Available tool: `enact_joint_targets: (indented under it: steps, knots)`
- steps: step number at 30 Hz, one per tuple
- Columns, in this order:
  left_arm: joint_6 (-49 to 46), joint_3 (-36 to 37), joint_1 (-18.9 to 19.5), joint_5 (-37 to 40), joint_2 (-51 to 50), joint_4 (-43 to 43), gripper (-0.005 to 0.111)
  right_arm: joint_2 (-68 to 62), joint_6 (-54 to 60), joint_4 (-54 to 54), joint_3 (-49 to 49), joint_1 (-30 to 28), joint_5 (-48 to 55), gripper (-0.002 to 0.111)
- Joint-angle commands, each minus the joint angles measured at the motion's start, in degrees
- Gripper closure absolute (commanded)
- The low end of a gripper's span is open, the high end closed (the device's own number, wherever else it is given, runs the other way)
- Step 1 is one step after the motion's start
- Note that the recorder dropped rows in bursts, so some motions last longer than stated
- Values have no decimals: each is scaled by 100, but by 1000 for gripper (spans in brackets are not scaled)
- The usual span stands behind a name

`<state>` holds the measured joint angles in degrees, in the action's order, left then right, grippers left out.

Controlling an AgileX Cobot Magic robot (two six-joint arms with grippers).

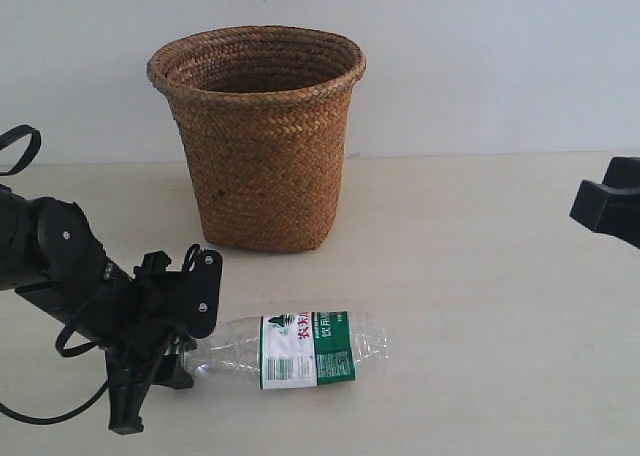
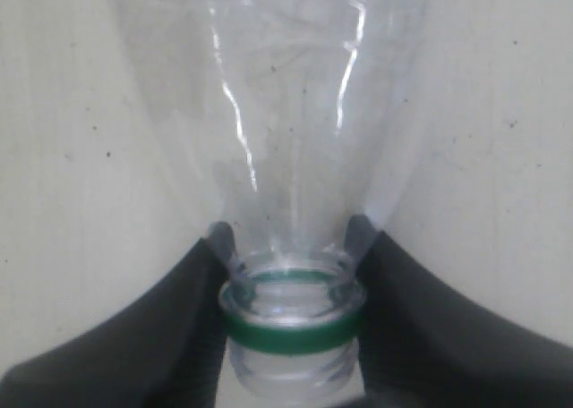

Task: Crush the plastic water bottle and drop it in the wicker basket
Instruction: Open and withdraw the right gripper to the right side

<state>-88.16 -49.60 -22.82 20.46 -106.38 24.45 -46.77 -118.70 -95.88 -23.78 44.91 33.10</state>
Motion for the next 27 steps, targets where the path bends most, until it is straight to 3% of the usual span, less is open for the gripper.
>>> enact_joint_targets:
  steps: [1,10,13,17,19,27]
  knots:
    - [32,19,13,35,-18,16,103,35,-31,45,36,-31,70,108]
    - [53,19,13,-71,-18,16,103,276,-42,64,36,-121,-50,108]
    - [53,19,13,-114,-18,16,103,1563,-42,76,36,-1261,-1201,108]
    - [23,19,13,-202,-8,16,103,3375,-31,76,36,-2789,-1374,108]
    - [23,19,13,-164,-8,16,103,3857,-31,76,36,-3119,-1050,108]
    - [23,19,13,-164,-8,16,103,4509,-31,76,36,-3357,-774,108]
